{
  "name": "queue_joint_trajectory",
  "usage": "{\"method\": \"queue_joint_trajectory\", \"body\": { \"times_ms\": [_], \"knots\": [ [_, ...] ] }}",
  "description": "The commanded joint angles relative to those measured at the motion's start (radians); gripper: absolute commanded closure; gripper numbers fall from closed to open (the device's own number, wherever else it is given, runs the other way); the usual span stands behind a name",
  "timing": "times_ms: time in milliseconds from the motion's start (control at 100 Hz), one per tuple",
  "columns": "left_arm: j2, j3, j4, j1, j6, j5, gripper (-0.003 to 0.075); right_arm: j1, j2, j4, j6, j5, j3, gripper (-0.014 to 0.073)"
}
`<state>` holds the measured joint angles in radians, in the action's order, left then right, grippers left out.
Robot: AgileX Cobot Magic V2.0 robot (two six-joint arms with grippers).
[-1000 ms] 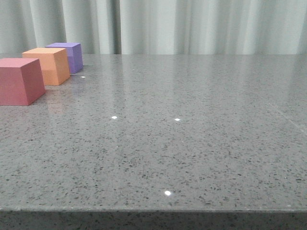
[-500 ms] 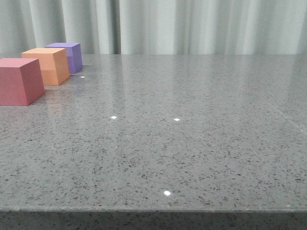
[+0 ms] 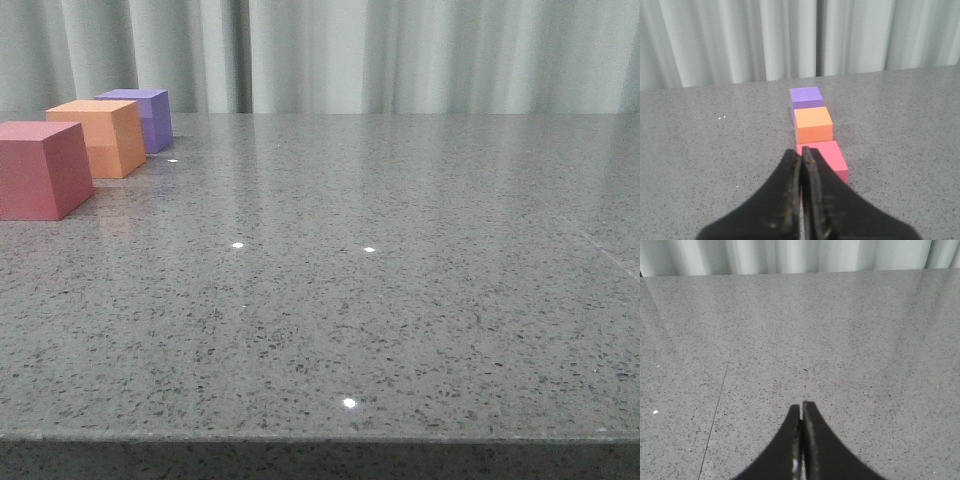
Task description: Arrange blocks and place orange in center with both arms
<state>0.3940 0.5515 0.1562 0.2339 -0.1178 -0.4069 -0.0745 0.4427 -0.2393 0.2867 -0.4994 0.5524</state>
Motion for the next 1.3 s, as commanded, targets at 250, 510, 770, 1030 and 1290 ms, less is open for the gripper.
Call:
{"method": "queue_joint_trajectory", "body": {
  "times_ms": [250,510,770,1030,1290],
  "knots": [
    [-0.05,-0.26,-0.023,-0.083,-0.001,0.452,0.0741,0.007,0.004,-0.023,0.0,0.065,0.025,0.0662],
    [-0.177,-0.476,-0.066,-0.133,-0.001,0.547,0.0741,0.007,0.004,-0.023,0.0,0.065,0.025,0.0662],
    [-0.363,-0.6,-0.052,-0.133,-0.001,0.543,0.0741,0.007,0.004,-0.023,0.0,0.065,0.025,0.0662],
    [-0.428,-0.6,-0.036,-0.133,-0.001,0.483,0.0741,0.007,0.004,-0.023,0.0,0.064,0.025,0.0662],
    [-0.428,-0.6,-0.036,-0.133,-0.001,0.483,0.0741,0.007,0.004,-0.023,0.0,0.064,0.025,0.0662]
  ]
}}
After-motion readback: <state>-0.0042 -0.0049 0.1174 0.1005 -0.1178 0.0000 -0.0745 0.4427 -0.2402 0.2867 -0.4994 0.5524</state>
